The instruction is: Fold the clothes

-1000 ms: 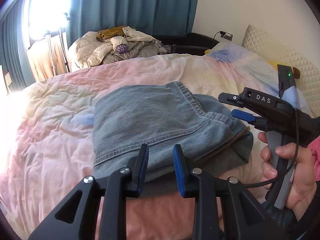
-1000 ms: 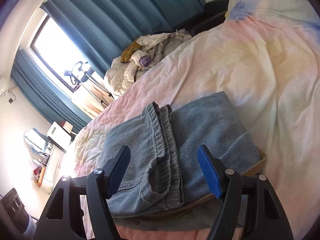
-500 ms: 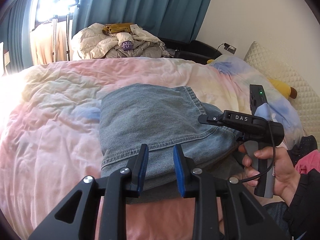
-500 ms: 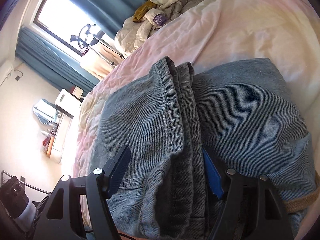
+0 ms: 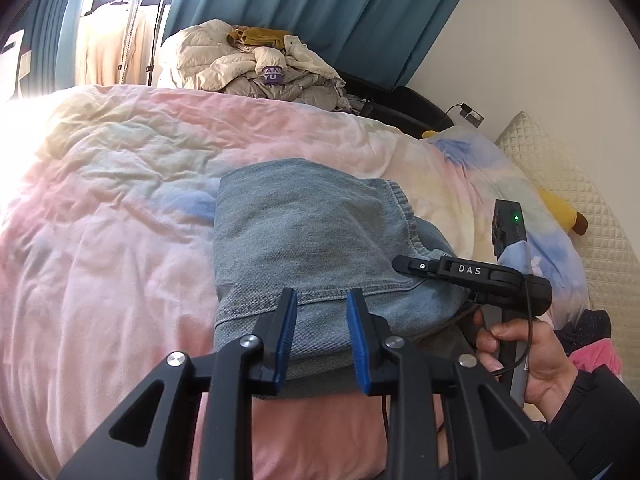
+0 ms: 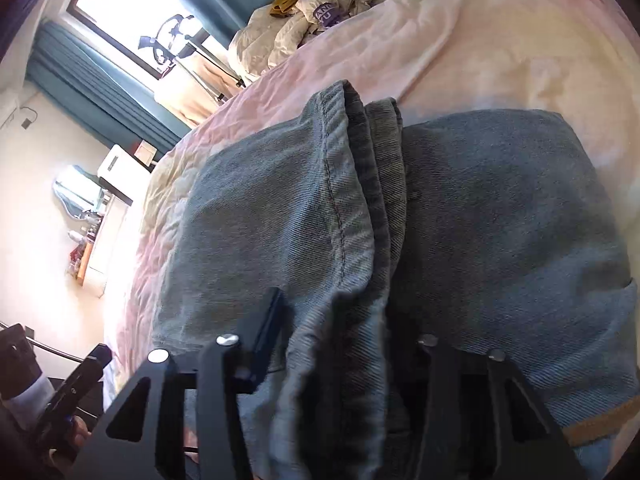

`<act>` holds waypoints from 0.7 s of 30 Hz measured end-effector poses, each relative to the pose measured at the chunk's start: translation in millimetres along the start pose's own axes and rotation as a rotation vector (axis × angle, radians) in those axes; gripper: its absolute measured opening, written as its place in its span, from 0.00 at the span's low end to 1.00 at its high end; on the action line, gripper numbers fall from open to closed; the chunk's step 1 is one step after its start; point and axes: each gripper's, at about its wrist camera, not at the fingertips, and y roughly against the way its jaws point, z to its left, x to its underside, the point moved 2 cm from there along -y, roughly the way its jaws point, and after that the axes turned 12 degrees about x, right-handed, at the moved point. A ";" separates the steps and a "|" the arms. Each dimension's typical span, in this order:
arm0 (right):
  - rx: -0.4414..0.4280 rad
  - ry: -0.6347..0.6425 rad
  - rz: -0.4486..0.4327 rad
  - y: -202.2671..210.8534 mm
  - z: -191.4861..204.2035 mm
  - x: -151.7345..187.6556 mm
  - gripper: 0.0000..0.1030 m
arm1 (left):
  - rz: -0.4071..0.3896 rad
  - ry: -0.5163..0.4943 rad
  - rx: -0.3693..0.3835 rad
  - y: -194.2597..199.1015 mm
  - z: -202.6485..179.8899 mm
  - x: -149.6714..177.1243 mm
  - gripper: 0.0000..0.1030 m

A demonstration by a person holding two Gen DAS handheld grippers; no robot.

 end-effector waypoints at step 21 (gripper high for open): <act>0.271 -0.137 -0.180 85.8 -92.6 17.9 0.19 | 0.061 0.161 0.150 -19.2 35.1 -3.3 0.28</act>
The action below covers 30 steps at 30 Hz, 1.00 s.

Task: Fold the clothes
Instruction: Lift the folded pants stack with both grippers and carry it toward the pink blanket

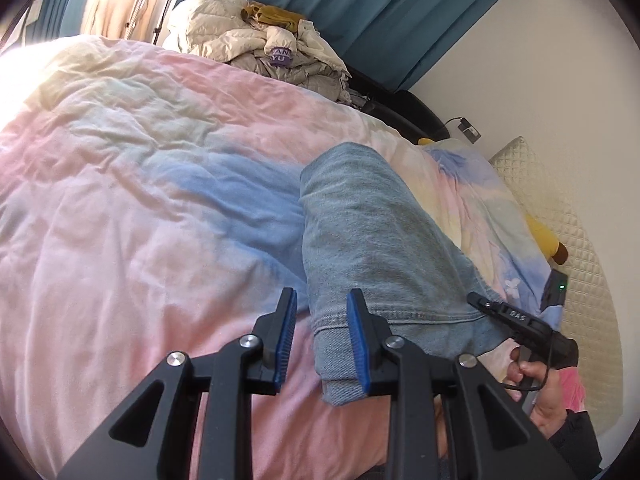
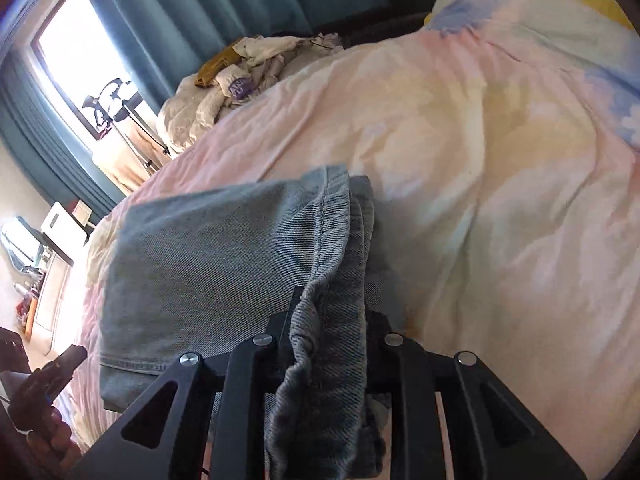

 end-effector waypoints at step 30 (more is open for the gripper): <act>-0.237 -0.028 0.049 -44.0 -48.2 4.2 0.77 | 0.281 0.150 0.293 -123.9 19.1 -1.8 0.90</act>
